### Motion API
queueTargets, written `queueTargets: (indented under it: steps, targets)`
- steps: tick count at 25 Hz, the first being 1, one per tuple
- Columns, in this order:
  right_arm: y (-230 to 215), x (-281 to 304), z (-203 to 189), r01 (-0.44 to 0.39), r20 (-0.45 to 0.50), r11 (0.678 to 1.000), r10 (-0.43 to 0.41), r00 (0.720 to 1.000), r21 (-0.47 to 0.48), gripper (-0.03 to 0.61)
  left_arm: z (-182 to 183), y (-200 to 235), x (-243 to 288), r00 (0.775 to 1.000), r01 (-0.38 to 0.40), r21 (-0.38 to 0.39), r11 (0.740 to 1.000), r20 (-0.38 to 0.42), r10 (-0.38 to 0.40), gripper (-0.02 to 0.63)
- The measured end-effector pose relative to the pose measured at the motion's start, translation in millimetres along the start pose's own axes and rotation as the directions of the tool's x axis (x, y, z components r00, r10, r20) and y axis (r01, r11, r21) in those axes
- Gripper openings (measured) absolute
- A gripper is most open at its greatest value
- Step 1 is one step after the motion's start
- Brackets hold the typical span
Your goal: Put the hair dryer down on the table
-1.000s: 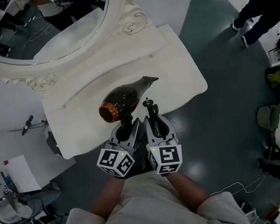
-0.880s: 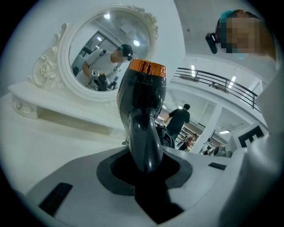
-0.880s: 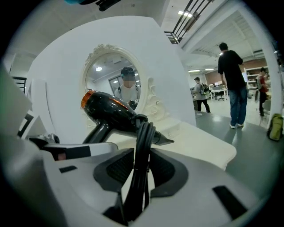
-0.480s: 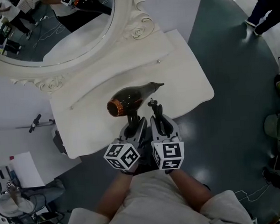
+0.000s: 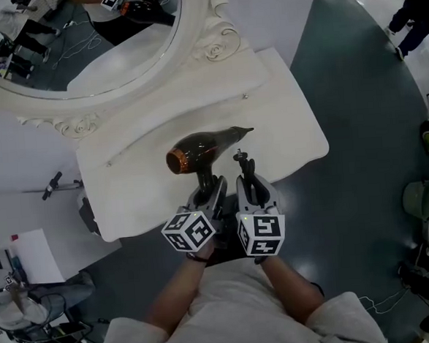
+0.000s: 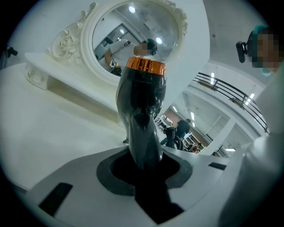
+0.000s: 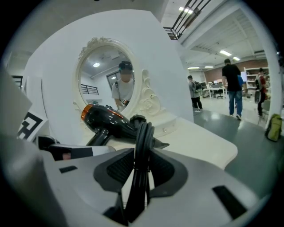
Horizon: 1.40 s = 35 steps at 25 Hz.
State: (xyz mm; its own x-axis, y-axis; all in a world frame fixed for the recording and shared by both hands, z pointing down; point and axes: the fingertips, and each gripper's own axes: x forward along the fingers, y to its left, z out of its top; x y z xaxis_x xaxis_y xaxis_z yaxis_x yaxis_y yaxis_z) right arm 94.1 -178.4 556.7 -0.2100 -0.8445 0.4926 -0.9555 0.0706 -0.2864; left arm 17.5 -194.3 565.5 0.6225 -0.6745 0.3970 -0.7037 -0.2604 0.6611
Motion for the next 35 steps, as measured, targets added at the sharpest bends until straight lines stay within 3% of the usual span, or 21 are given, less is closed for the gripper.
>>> queueTargets:
  steps: [14,20,35]
  targets:
    - [-38,11,9,0.079,-0.002,0.997,-0.079,0.997,0.023,0.106,-13,29,36,0.986,-0.091,-0.067,0.994,-0.148,0.081,0.112]
    - [-48,20,4,0.098,-0.022,0.995,-0.097,0.995,0.033,0.101,-25,34,50,0.97,-0.109,-0.038,0.993,-0.222,0.098,0.11]
    - [-57,37,-2,0.106,-0.061,0.994,-0.104,0.993,0.029,0.1,-34,51,70,0.944,-0.16,-0.015,0.987,-0.293,0.149,0.107]
